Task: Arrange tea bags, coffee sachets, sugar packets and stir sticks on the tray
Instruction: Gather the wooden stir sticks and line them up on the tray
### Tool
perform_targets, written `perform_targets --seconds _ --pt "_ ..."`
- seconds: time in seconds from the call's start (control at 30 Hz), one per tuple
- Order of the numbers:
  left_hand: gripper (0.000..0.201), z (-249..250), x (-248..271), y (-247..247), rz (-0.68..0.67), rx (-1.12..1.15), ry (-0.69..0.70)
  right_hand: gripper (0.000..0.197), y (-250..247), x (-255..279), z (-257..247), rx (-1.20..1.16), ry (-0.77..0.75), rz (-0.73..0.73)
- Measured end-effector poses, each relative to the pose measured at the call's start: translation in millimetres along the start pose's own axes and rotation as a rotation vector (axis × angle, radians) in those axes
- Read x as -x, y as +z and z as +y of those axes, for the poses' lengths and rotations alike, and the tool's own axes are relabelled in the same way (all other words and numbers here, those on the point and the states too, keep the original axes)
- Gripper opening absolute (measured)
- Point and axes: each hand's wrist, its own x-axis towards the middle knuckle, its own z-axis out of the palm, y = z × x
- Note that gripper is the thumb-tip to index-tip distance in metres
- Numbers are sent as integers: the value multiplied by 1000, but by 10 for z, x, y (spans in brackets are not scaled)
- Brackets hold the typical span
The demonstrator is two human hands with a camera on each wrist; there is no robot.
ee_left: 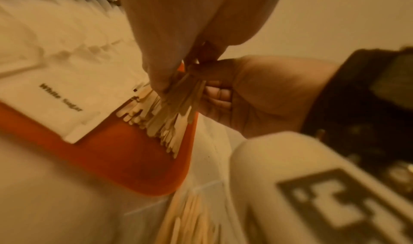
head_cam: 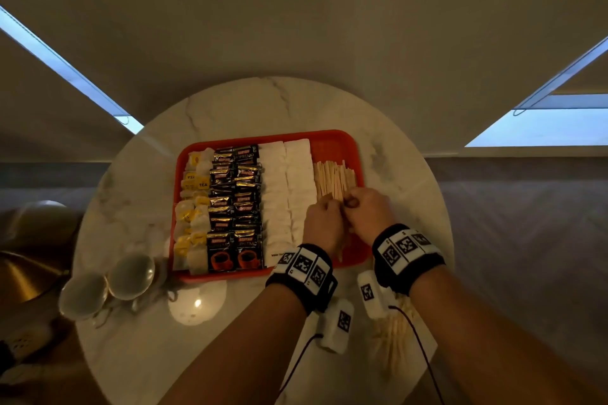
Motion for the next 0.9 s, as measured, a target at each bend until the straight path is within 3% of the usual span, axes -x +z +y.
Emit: perform_targets --seconds 0.17,0.3,0.47,0.6,0.8,0.9 --pt "35 47 -152 23 133 -245 117 7 -76 -332 18 -59 16 -34" --pt "37 38 -266 25 183 -225 129 7 -82 -540 1 -56 -7 -33" --pt "31 -70 -345 78 171 -359 140 24 -112 -638 46 124 27 -40" --pt "30 -122 -345 100 166 -417 171 12 -111 -650 104 162 41 -54" --pt "27 -120 -208 39 128 -455 257 16 -207 -467 266 102 83 9" --pt "20 -180 36 45 29 -488 330 17 -257 -237 406 84 130 36"
